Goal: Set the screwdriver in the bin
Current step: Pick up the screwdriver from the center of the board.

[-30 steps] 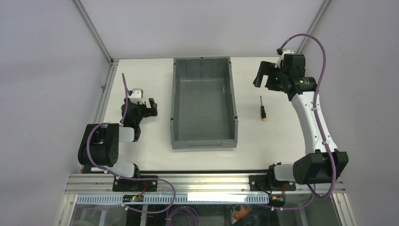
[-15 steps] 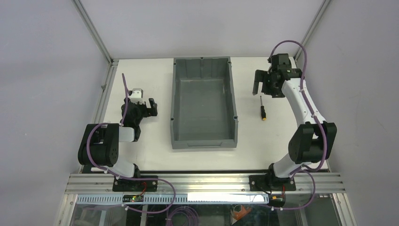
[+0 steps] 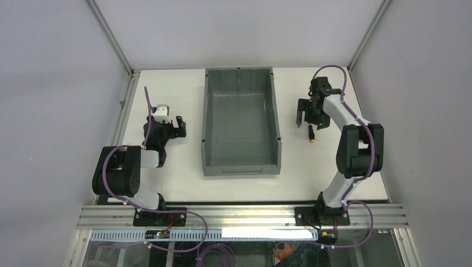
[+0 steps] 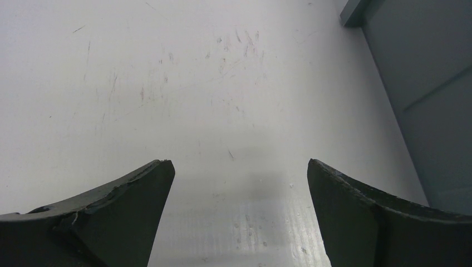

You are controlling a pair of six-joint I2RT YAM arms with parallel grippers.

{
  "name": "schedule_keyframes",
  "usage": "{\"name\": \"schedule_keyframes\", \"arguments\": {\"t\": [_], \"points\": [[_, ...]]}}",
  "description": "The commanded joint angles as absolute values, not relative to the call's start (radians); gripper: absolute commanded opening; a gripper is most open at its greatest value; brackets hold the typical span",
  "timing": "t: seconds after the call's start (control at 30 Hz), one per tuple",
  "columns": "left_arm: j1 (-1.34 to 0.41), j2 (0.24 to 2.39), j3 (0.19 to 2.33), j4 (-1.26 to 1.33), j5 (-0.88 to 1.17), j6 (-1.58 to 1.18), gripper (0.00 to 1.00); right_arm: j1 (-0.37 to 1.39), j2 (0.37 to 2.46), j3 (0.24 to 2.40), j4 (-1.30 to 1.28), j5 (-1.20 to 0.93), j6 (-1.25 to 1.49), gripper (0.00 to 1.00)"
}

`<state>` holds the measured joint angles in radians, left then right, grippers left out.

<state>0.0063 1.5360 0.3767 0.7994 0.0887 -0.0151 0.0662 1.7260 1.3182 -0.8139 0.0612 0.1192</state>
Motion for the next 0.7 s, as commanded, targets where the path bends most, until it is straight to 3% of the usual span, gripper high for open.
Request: {"name": "schedule_keyframes", "arguments": {"t": [0.0,0.67], "points": [[0.002,1.506,0.368,0.833,0.110,-0.026,0.99,0.056,1.749,1.303,-0.751,0.094,0.121,0.82],[0.002,1.506,0.368,0.833,0.110,-0.025,0.99,0.007,1.841,1.258,-0.700,0.103,0.123,0.53]]}}
